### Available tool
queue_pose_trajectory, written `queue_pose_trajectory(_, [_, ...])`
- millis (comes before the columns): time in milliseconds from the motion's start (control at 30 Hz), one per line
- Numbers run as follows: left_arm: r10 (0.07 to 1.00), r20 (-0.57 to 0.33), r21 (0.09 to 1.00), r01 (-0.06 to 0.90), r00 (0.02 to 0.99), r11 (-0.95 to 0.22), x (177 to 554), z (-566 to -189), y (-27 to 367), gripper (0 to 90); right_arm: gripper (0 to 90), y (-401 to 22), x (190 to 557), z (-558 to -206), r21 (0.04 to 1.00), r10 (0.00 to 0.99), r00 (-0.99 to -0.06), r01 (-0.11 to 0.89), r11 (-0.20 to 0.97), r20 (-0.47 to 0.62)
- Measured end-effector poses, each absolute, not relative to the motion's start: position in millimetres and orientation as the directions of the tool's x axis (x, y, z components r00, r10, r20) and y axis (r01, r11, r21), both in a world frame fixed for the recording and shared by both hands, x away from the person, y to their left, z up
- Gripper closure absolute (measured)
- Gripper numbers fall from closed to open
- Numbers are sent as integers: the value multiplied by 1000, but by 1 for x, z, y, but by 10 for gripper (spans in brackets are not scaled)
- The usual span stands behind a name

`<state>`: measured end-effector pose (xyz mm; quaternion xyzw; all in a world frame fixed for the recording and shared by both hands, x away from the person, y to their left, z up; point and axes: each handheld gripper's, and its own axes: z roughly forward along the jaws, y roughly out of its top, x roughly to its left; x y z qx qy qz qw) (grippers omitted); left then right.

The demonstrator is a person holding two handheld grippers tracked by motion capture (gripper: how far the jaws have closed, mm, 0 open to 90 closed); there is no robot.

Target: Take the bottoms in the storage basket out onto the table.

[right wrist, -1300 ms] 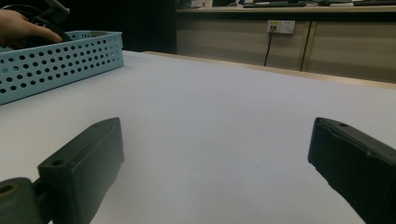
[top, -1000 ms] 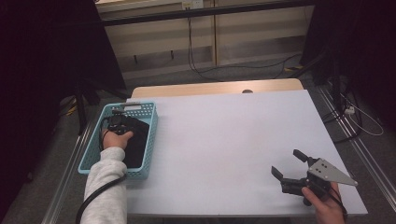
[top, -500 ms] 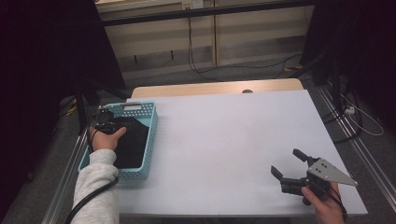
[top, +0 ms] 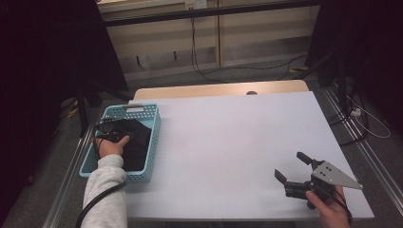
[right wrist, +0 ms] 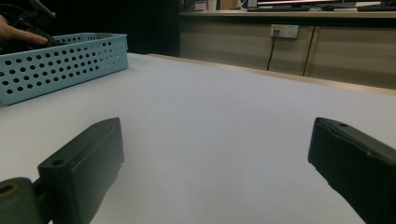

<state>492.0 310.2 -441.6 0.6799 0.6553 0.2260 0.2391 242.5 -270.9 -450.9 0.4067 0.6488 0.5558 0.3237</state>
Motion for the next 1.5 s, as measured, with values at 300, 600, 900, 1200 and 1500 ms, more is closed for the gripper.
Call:
queue_pose_trajectory(300, [1000,18,607,794,-3,-9,493,-452,305,14,26,-274,243,-452,984,890,-455,170,55,29])
queue_pose_trajectory(600, [999,8,633,773,-42,28,491,-456,299,15,26,-273,243,-451,985,888,-459,167,52,31])
queue_pose_trajectory(900, [1000,-30,631,776,7,13,497,-450,284,319,26,-271,244,-451,985,884,-468,165,57,28])
queue_pose_trajectory(1200, [995,-93,640,768,46,24,504,-447,276,714,26,-273,245,-451,984,886,-463,166,60,24])
queue_pose_trajectory(1500, [985,-170,644,761,32,87,498,-435,286,783,27,-274,245,-452,984,888,-459,171,53,32])
